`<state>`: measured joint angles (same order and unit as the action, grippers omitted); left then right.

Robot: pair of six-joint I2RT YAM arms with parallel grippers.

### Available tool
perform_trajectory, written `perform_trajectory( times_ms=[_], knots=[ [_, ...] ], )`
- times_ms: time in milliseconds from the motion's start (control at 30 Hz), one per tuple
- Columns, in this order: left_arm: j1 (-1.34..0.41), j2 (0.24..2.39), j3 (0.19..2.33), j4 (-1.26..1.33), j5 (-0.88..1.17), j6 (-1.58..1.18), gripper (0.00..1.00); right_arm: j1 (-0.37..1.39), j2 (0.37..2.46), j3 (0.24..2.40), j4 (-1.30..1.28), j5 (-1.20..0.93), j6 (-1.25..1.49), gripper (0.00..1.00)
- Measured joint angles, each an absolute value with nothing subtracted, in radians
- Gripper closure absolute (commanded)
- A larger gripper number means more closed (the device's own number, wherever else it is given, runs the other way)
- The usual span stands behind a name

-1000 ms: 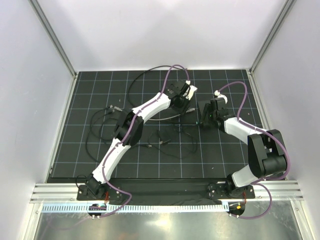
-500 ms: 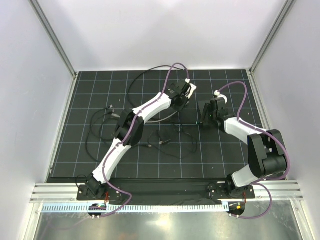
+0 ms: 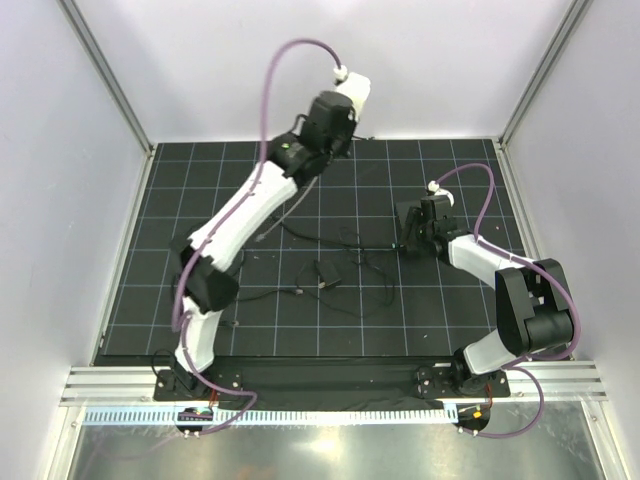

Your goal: Pull the plug from the switch port

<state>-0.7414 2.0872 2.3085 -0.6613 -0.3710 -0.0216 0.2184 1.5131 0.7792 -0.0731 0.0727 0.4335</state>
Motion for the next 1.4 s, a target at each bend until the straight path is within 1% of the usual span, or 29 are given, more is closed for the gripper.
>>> perform_trajectory(
  times_ms=[100, 200, 367, 467, 567, 667, 733, 900, 1033, 1200, 1300, 1333, 1400],
  knots=[
    [-0.742, 1.986, 2.304, -0.615, -0.414, -0.027, 1.00, 0.218, 1.513, 0.779, -0.073, 0.071, 0.434, 0.47],
    [-0.745, 1.924, 2.304, -0.596, -0.511, -0.029, 1.00, 0.218, 1.513, 0.779, -0.073, 0.069, 0.435, 0.46],
    [-0.746, 1.914, 2.312, -0.640, -0.743, -0.018, 1.00, 0.218, 1.513, 0.779, -0.072, 0.057, 0.443, 0.46],
    [-0.741, 1.913, 2.272, -0.687, -0.896, -0.017, 1.00, 0.218, 1.513, 0.779, -0.071, 0.051, 0.445, 0.46],
    [-0.717, 1.916, 2.216, -0.762, -0.982, -0.048, 1.00, 0.218, 1.513, 0.779, -0.070, 0.046, 0.448, 0.46],
    [-0.642, 1.937, 2.175, -0.847, -0.990, -0.131, 1.00, 0.218, 1.513, 0.775, -0.059, 0.037, 0.453, 0.46],
    [-0.558, 1.964, 2.145, -0.877, -0.978, -0.178, 1.00, 0.218, 1.513, 0.774, -0.055, 0.030, 0.456, 0.47],
    [-0.351, 2.029, 1.989, -0.850, -0.904, -0.262, 1.00, 0.218, 1.513, 0.771, -0.048, 0.023, 0.461, 0.47],
    [-0.286, 2.084, 1.908, -0.824, -0.863, -0.299, 1.00, 0.218, 1.514, 0.769, -0.042, 0.020, 0.466, 0.47],
    [-0.279, 2.180, 1.935, -0.792, -0.833, -0.324, 1.00, 0.218, 1.517, 0.770, -0.037, 0.020, 0.471, 0.47],
    [-0.274, 2.244, 2.003, -0.785, -0.810, -0.335, 0.88, 0.218, 1.522, 0.789, -0.063, 0.031, 0.471, 0.46],
    [-0.272, 2.263, 2.031, -0.783, -0.808, -0.337, 0.79, 0.218, 1.527, 0.805, -0.080, 0.040, 0.471, 0.46],
    [-0.265, 2.291, 2.078, -0.780, -0.799, -0.340, 0.67, 0.218, 1.543, 0.850, -0.112, 0.058, 0.471, 0.46]
  ],
)
